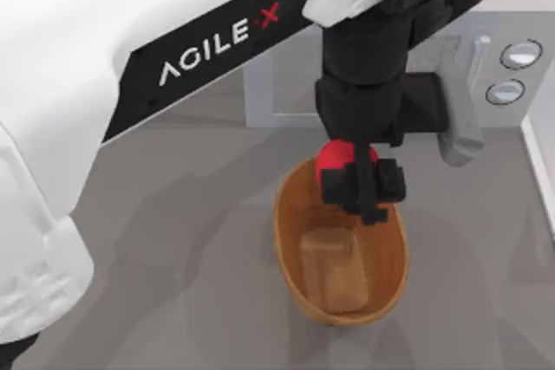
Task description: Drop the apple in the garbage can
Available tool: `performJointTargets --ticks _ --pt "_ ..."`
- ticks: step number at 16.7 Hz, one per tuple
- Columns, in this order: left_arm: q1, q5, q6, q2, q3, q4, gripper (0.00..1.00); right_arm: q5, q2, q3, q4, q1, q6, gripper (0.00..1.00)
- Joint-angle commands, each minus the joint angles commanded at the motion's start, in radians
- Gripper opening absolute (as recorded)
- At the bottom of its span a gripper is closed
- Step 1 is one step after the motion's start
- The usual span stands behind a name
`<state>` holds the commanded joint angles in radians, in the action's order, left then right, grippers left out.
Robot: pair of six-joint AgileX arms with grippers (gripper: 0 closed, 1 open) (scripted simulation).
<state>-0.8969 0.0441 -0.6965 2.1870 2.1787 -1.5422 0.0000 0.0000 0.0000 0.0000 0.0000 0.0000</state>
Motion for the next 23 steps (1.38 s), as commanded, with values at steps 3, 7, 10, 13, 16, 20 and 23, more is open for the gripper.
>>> performJointTargets --ticks 3,7,10,13,16,20,23 --pt "0.003 0.0 0.0 -0.004 -0.003 0.002 0.0 0.0 0.0 0.0 0.0 0.0 0.0 1.0" --pt "0.003 -0.001 0.0 -0.011 -0.077 0.074 0.0 0.0 0.0 0.0 0.0 0.0 0.0 1.0" --pt "0.003 0.0 0.0 -0.022 -0.215 0.19 0.0 0.0 0.0 0.0 0.0 0.0 0.0 1.0" --pt "0.001 0.0 -0.001 -0.027 -0.312 0.283 0.0 0.0 0.0 0.0 0.0 0.0 0.0 1.0" --pt "0.002 0.0 -0.001 -0.029 -0.325 0.296 0.0 0.0 0.0 0.0 0.0 0.0 0.0 1.0" --pt "0.002 0.0 -0.001 -0.029 -0.325 0.296 0.15 0.0 0.0 0.0 0.0 0.0 0.0 1.0" --pt "0.002 0.0 -0.001 -0.029 -0.325 0.296 0.38 0.0 0.0 0.0 0.0 0.0 0.0 1.0"
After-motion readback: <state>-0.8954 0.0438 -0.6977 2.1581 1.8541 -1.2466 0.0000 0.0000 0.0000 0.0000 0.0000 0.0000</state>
